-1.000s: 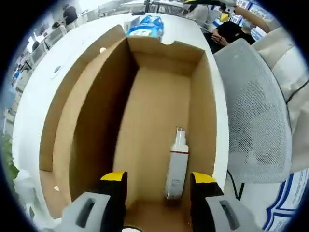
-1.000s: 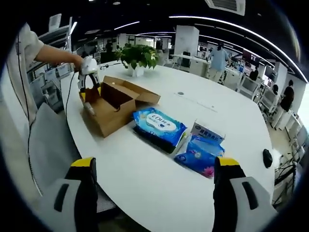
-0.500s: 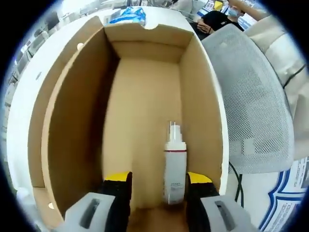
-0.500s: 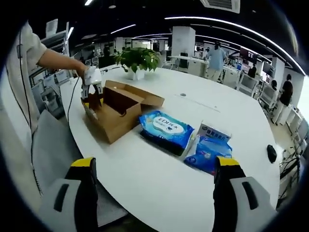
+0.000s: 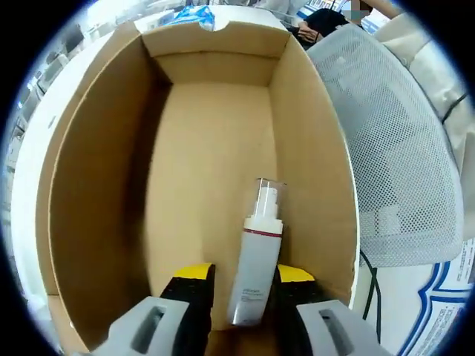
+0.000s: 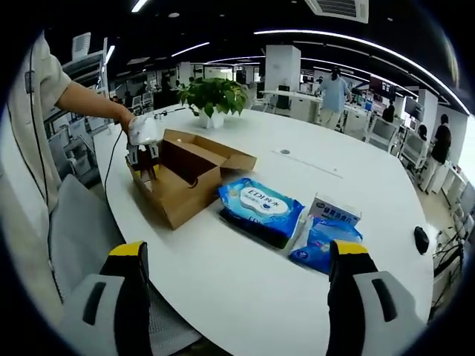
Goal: Operate the shoe box by opening the lid, removing the specified soft item, and placing it in the target area until the item is outside and the box remains undamaged.
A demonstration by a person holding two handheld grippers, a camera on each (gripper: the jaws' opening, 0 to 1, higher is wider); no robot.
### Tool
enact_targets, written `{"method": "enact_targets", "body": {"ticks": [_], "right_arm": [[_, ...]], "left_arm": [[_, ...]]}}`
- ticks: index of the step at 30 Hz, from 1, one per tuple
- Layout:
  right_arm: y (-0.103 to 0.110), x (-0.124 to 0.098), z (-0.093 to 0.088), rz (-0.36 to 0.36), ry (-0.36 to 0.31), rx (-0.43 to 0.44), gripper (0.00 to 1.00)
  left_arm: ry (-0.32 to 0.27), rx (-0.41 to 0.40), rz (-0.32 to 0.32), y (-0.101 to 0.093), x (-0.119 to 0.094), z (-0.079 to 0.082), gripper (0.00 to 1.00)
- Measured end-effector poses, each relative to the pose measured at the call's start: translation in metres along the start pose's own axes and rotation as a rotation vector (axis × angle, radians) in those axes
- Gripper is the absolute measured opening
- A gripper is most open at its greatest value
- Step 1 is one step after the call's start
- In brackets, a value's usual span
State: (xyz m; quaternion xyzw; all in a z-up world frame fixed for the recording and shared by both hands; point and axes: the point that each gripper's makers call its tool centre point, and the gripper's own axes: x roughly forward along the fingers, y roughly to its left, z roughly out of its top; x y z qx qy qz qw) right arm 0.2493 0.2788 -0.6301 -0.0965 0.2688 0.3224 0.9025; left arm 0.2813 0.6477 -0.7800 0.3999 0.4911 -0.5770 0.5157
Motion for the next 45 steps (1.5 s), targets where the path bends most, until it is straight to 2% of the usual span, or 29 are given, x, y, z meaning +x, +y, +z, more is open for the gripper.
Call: {"method": "enact_targets", "body": {"ticks": [4, 10, 14, 16, 21, 30, 33, 45], "right_arm": [[0.004, 0.004, 0.004, 0.008, -0.013, 0.009, 0.96], [0.01, 0.009, 0.007, 0.02, -0.021, 0.011, 0.96], [0.014, 0.013, 0.011, 0.029, -0.032, 0.012, 0.96], [0.014, 0.014, 0.012, 0.027, -0.035, 0.009, 0.95], [0.016, 0.017, 0.014, 0.026, -0.045, 0.015, 0.93], [0.021, 0.023, 0.024, 0.026, -0.073, 0.043, 0.89], [0.025, 0.027, 0.03, 0.027, -0.094, 0.056, 0.87], [0.034, 0.043, 0.042, 0.042, -0.106, 0.109, 0.75]], "left_arm": [[-0.006, -0.005, 0.03, 0.006, 0.002, -0.002, 0.26], [-0.018, -0.037, 0.057, 0.003, 0.001, 0.002, 0.25], [-0.036, -0.081, 0.082, 0.003, 0.001, 0.005, 0.22], [-0.044, -0.128, 0.094, 0.003, 0.001, 0.007, 0.21], [-0.055, -0.122, 0.137, 0.006, -0.002, 0.009, 0.2], [-0.089, -0.159, 0.207, 0.012, -0.015, 0.015, 0.19], [-0.116, -0.183, 0.237, 0.015, -0.022, 0.021, 0.19], [-0.245, -0.291, 0.33, 0.022, -0.048, 0.049, 0.19]]}}
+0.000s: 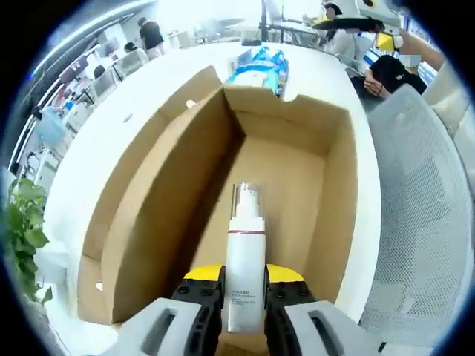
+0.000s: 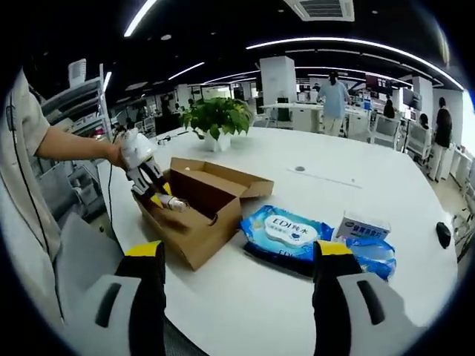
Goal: Operate the shoe box by opening the lid, removing the specified soft item, and placing it in the target area until the item is outside and the box remains undamaged.
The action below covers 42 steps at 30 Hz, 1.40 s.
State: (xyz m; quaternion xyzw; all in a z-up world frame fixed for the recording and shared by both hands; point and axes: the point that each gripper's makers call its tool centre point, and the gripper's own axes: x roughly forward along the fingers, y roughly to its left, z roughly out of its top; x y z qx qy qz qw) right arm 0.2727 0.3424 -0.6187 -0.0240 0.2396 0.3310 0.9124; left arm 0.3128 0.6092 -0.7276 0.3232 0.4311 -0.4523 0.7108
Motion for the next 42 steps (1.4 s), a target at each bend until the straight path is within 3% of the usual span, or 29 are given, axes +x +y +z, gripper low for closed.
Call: {"method": "enact_targets", "body": {"ticks": [14, 25, 29, 42], "right_arm": [[0.003, 0.024, 0.012, -0.037, -0.027, 0.121, 0.6], [0.023, 0.051, 0.021, 0.0, -0.024, 0.181, 0.5], [0.028, 0.059, 0.027, 0.006, -0.03, 0.195, 0.41], [0.05, 0.09, 0.043, 0.067, -0.04, 0.317, 0.38]], "left_arm": [[-0.115, -0.12, 0.114, -0.004, -0.017, 0.04, 0.19], [-0.246, -0.246, 0.201, -0.013, -0.024, 0.075, 0.19], [-0.285, -0.289, 0.236, -0.017, -0.026, 0.086, 0.19], [-0.365, -0.371, 0.334, -0.028, -0.032, 0.106, 0.19]]}}
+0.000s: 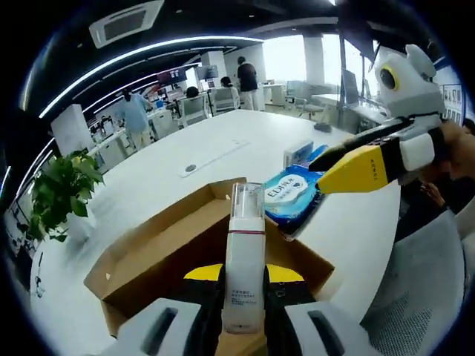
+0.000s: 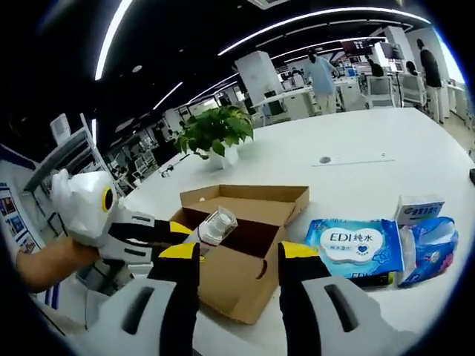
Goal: Operate the shoe box by opening the lid, removing the specified soft item, and placing it in the target area until the item is outside and the box remains undamaged.
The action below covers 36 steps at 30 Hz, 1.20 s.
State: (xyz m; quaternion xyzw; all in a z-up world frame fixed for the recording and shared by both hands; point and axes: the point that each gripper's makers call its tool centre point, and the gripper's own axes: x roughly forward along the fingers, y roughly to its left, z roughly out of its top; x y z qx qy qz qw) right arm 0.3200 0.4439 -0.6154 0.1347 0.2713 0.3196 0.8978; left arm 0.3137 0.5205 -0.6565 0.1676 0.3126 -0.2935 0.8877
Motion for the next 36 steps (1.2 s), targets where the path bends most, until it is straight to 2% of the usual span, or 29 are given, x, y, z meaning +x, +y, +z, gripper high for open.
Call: {"method": "enact_targets", "body": {"ticks": [4, 14, 19, 22, 25, 29, 31, 36], "right_arm": [[0.006, 0.009, 0.0, 0.009, 0.004, 0.013, 0.37], [0.015, 0.026, 0.002, 0.028, 0.011, 0.115, 0.35], [0.013, 0.03, 0.005, -0.005, 0.005, 0.141, 0.31], [0.011, 0.032, 0.006, -0.025, -0.003, 0.174, 0.3], [0.009, 0.034, 0.006, -0.046, -0.007, 0.195, 0.3], [0.001, 0.034, 0.003, -0.085, -0.005, 0.232, 0.25], [0.002, 0.035, 0.005, -0.081, -0.015, 0.288, 0.24], [0.001, 0.035, 0.004, -0.094, -0.02, 0.311, 0.23]], "left_arm": [[-0.023, -0.013, 0.027, -0.004, 0.0, 0.003, 0.19], [-0.073, 0.042, 0.078, -0.022, 0.0, 0.011, 0.19], [-0.086, 0.043, 0.118, -0.023, 0.0, 0.012, 0.19], [-0.097, 0.076, 0.151, -0.024, -0.002, 0.014, 0.19], [-0.111, 0.102, 0.162, -0.028, -0.003, 0.016, 0.19], [-0.118, 0.116, 0.177, -0.027, -0.004, 0.016, 0.19], [-0.123, 0.114, 0.18, -0.027, -0.003, 0.015, 0.19], [-0.134, 0.099, 0.187, -0.027, -0.002, 0.014, 0.19]]}}
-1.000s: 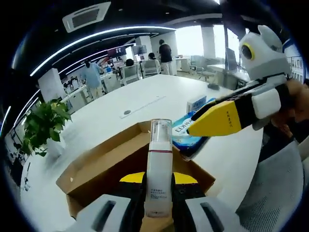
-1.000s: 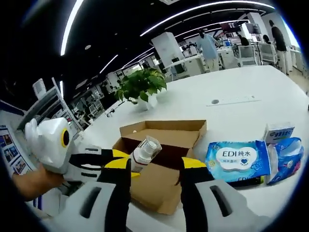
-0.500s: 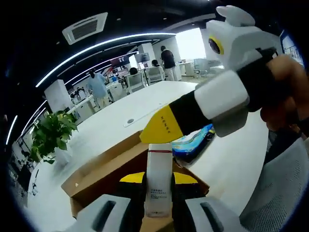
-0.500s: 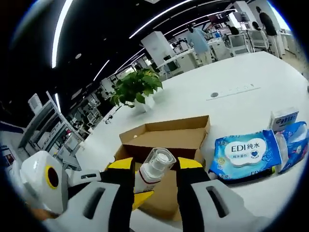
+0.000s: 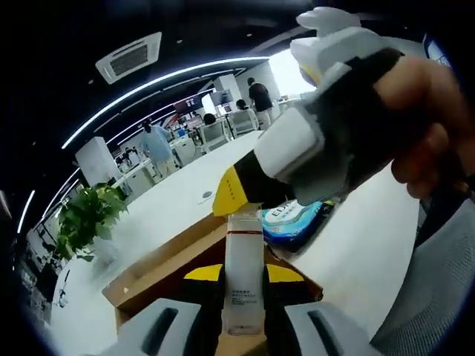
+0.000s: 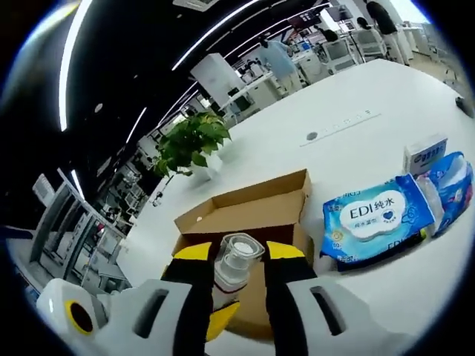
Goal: Operate the shoe box by opening the lid, removing the specified soft item, and placing it in the target area until the item is outside and the box remains undamaged.
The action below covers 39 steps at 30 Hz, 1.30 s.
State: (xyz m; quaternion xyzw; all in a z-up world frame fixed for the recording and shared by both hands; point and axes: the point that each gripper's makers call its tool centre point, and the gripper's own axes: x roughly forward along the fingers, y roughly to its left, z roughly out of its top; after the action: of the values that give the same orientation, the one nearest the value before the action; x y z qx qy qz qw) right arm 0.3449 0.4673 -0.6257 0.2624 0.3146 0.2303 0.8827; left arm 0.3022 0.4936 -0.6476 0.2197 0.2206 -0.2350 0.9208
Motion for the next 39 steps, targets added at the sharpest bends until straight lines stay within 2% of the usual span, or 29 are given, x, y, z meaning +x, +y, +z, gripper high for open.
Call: {"method": "enact_targets", "body": {"ticks": [6, 11, 20, 26, 31, 39], "right_arm": [[-0.005, 0.002, -0.003, -0.045, 0.001, 0.03, 0.23], [-0.011, 0.003, -0.003, -0.076, -0.005, 0.053, 0.23], [-0.018, 0.001, -0.004, -0.099, -0.014, 0.076, 0.22], [-0.018, -0.001, -0.006, -0.09, -0.006, 0.052, 0.2], [-0.016, -0.002, -0.004, -0.078, -0.012, 0.012, 0.2], [-0.014, -0.002, 0.004, -0.043, -0.026, -0.052, 0.19]], "left_arm": [[-0.011, -0.029, 0.003, -0.004, 0.001, -0.002, 0.19], [-0.024, -0.106, -0.009, -0.01, 0.004, -0.001, 0.19], [-0.04, -0.117, -0.018, -0.017, 0.004, 0.001, 0.19], [-0.037, -0.11, -0.04, -0.021, 0.006, -0.002, 0.2], [-0.051, -0.07, -0.07, -0.025, 0.008, 0.001, 0.22], [-0.057, -0.111, -0.132, -0.022, 0.008, 0.006, 0.24]]}}
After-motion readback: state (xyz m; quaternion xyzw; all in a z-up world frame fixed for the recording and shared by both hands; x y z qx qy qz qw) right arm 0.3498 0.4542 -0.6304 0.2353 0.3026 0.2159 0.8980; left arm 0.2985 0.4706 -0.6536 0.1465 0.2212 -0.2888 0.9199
